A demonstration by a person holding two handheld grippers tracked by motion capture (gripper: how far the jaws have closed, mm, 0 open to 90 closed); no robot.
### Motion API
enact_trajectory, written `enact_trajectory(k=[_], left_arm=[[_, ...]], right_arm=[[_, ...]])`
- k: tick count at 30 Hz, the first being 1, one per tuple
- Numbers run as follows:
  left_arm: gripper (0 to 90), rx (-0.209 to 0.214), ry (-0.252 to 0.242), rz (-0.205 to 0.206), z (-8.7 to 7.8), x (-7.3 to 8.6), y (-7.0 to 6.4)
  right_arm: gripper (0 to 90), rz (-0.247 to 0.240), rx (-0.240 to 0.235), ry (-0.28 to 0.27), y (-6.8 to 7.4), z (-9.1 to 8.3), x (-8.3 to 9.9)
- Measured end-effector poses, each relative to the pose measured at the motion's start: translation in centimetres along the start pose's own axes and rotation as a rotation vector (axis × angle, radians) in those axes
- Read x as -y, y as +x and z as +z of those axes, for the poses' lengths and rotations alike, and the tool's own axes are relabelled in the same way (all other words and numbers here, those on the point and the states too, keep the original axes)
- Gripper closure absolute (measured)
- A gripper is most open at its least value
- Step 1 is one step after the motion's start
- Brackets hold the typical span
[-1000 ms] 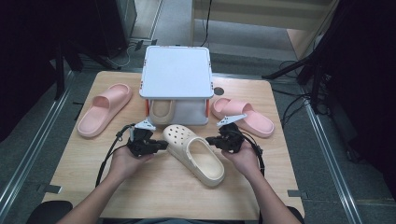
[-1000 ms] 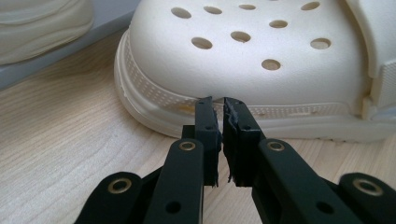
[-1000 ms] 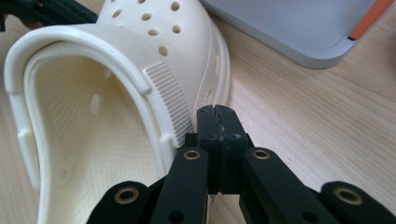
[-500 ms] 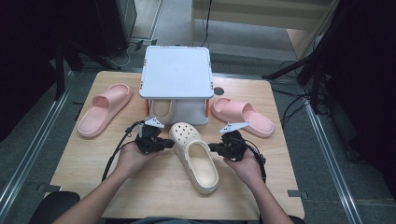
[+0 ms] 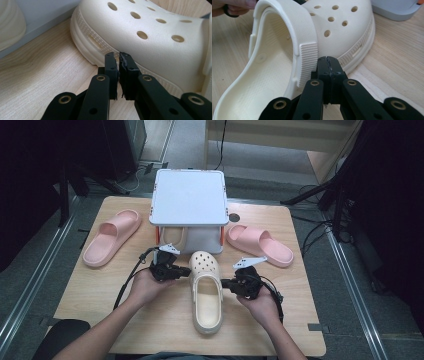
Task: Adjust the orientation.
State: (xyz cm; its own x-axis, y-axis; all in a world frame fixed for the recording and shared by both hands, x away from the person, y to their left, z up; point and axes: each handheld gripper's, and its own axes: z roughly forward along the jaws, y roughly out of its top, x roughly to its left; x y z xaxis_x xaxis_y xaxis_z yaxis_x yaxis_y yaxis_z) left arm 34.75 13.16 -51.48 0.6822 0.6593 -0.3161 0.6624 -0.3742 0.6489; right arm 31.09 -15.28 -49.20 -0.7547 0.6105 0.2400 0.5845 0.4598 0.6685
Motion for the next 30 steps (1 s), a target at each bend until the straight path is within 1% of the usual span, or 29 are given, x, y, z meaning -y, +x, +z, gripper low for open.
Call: enact_trajectory(k=[1, 4, 6, 9, 11, 12, 14, 17, 20, 22, 25, 27, 29, 30], left_arm=[[84.6, -0.001, -0.005, -0.005, 0.1, 0.0, 0.1], [84.6, 0.001, -0.007, -0.002, 0.1, 0.0, 0.2], [84.5, 0.009, -0.010, -0.009, 0.1, 0.0, 0.3], [84.3, 0.007, -0.015, -0.008, 0.3, 0.0, 0.4], [84.4, 0.007, -0.015, -0.014, 0.3, -0.1, 0.4], [84.2, 0.003, -0.012, -0.010, 0.3, -0.2, 0.4], [83.1, -0.005, -0.008, -0.005, 0.2, -0.2, 0.4], [79.4, 0.003, -0.001, -0.008, 0.0, -0.4, 0.6], [76.1, 0.001, -0.021, -0.018, -0.8, -0.7, 0.8], [74.2, -0.005, -0.032, -0.018, -1.4, -0.9, 0.8], [66.3, 0.005, -0.038, -0.022, -2.4, -1.2, 1.0], [60.9, 0.015, -0.030, -0.010, -2.8, -1.3, 1.0], [57.4, 0.030, 0.004, -0.007, -3.2, -1.4, 1.1], [56.2, 0.032, 0.007, -0.009, -3.4, -1.5, 1.1]], right_arm=[[90.0, -0.004, -0.005, 0.000, 0.1, 0.0, 0.0], [90.0, -0.023, -0.006, 0.003, 0.3, 0.1, -0.1], [89.8, -0.018, -0.018, 0.000, 0.1, 0.1, -0.1], [88.8, 0.001, -0.036, 0.002, -0.2, 0.2, 0.0], [88.8, -0.005, -0.042, 0.004, -0.1, 0.2, -0.1], [88.7, -0.015, -0.041, 0.001, 0.0, 0.3, -0.1], [87.4, -0.018, -0.033, 0.004, 0.1, 0.2, -0.1], [85.2, -0.017, -0.032, 0.002, -0.1, 0.1, -0.2], [82.0, -0.008, -0.027, -0.017, -0.3, -0.3, -0.3], [77.6, -0.009, -0.020, -0.035, -0.4, -0.7, -0.3], [71.8, -0.008, -0.006, -0.058, -0.4, -1.2, -0.3], [67.7, -0.007, 0.005, -0.068, -0.3, -1.5, -0.3], [65.9, -0.013, 0.020, -0.073, -0.2, -1.8, -0.3], [65.3, -0.010, 0.020, -0.075, -0.1, -1.9, -0.3]])
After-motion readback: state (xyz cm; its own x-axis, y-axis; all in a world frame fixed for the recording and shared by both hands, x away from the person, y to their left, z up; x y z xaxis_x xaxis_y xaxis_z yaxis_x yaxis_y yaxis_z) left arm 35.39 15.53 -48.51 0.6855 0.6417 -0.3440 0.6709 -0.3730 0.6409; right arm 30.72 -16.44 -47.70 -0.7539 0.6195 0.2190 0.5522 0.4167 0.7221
